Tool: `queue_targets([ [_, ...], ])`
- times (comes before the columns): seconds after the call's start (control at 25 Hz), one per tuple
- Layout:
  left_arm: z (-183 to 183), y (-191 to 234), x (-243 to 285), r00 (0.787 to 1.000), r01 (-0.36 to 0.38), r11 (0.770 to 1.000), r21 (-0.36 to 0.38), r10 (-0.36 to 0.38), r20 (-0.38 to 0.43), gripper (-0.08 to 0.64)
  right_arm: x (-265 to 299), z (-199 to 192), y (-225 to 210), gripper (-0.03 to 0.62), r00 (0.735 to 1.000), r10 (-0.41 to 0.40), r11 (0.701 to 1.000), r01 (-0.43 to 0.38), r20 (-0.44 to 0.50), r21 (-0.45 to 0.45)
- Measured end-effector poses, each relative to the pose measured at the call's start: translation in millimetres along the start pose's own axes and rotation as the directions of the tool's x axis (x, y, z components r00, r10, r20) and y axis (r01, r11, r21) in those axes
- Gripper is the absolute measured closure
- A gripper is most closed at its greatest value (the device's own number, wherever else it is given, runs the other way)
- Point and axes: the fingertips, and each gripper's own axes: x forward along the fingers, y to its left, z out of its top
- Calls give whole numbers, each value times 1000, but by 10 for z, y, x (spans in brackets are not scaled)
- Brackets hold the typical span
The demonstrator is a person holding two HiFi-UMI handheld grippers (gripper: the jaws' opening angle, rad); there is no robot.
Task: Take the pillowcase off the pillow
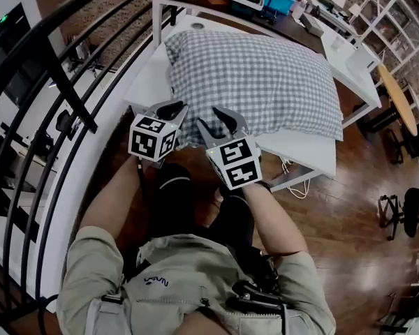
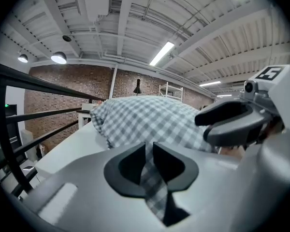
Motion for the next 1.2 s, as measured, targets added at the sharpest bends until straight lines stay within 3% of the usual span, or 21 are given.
queue_targets([
  [0.08,115,-15,-66,999,-8,1000,4,8,44,534,160,-73,80,419,997,-16,997,10,-72,-76],
  [0.16,208,25,-161,996,-37,999,7,37,79,554,197,-148,42,533,993,-61,991,48,-105,-128],
  [0.2,234,54,-207,995,-52,999,6,51,88,554,157,-144,5,573,993,-75,991,63,-94,-121],
  [0.44,244,273,-301,991,-94,994,-58,99,90,554,-327,209,-219,578,989,-115,993,114,92,24],
  [0.6,216,155,-236,996,-50,997,-57,54,76,554,-605,205,-300,586,975,-143,987,127,167,101],
  [0.76,169,58,-149,999,-14,999,-45,16,45,552,-724,102,-454,586,967,-194,972,167,166,163],
  [0.92,185,-133,-180,997,67,993,-100,-63,48,544,-898,55,-693,586,939,-287,940,237,191,246],
  [1.08,306,-565,-194,981,189,978,-91,-185,53,447,-926,-107,-811,586,927,-333,915,273,174,296],
  [1.2,162,-659,-68,982,184,982,-48,-186,-23,402,-895,-199,-806,586,927,-344,910,288,153,298],
])
